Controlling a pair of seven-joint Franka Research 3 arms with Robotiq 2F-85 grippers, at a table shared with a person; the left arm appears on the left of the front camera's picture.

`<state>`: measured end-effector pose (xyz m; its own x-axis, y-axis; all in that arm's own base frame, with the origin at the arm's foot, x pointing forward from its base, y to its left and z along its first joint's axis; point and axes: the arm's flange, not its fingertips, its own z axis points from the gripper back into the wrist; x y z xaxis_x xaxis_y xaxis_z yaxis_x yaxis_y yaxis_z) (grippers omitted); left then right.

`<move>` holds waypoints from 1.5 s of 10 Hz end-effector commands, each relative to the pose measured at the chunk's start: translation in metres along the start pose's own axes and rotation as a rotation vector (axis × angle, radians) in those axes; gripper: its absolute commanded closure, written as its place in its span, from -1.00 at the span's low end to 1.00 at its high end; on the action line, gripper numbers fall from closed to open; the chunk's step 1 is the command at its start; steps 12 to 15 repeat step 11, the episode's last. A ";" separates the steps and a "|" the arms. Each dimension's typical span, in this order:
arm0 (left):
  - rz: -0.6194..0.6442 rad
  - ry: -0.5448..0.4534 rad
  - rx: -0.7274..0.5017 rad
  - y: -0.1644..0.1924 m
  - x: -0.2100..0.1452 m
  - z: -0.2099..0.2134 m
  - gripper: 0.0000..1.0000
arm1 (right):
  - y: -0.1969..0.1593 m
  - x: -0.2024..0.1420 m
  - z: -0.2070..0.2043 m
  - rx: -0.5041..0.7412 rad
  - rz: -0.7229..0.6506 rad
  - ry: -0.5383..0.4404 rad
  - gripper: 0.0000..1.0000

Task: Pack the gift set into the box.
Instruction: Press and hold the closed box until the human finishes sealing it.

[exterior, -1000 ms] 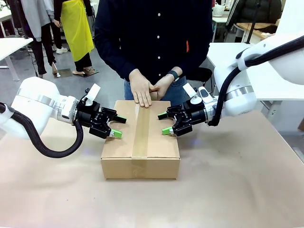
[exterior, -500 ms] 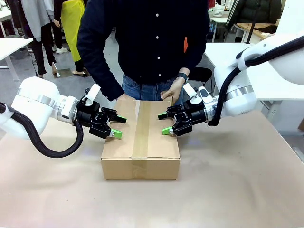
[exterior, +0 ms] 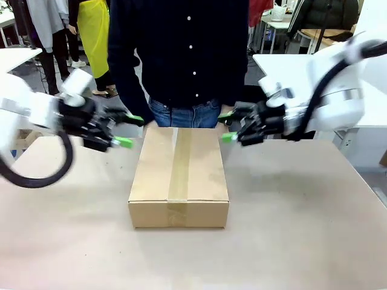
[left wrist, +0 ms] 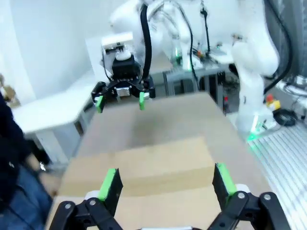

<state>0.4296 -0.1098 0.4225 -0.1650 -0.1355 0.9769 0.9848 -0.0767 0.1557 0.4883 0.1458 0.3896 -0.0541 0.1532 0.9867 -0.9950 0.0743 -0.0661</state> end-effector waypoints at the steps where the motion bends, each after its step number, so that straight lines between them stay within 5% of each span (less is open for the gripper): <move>1: -0.024 -0.163 0.114 -0.043 -0.003 0.072 -1.00 | 0.051 0.025 0.074 -0.221 0.052 -0.197 -1.00; 3: 0.037 -0.323 0.311 -0.072 -0.043 0.125 -1.00 | 0.085 0.012 0.140 -0.427 0.071 -0.278 -1.00; 4: 0.075 -0.342 0.364 -0.083 -0.053 0.138 -1.00 | 0.092 0.004 0.152 -0.502 0.039 -0.228 -1.00; 5: 0.018 -0.238 0.210 -0.069 -0.008 0.116 -1.00 | 0.064 0.030 0.128 -0.341 0.007 -0.232 -1.00; 15: 0.018 -0.238 0.210 -0.069 -0.008 0.116 -1.00 | 0.064 0.030 0.128 -0.341 0.007 -0.232 -1.00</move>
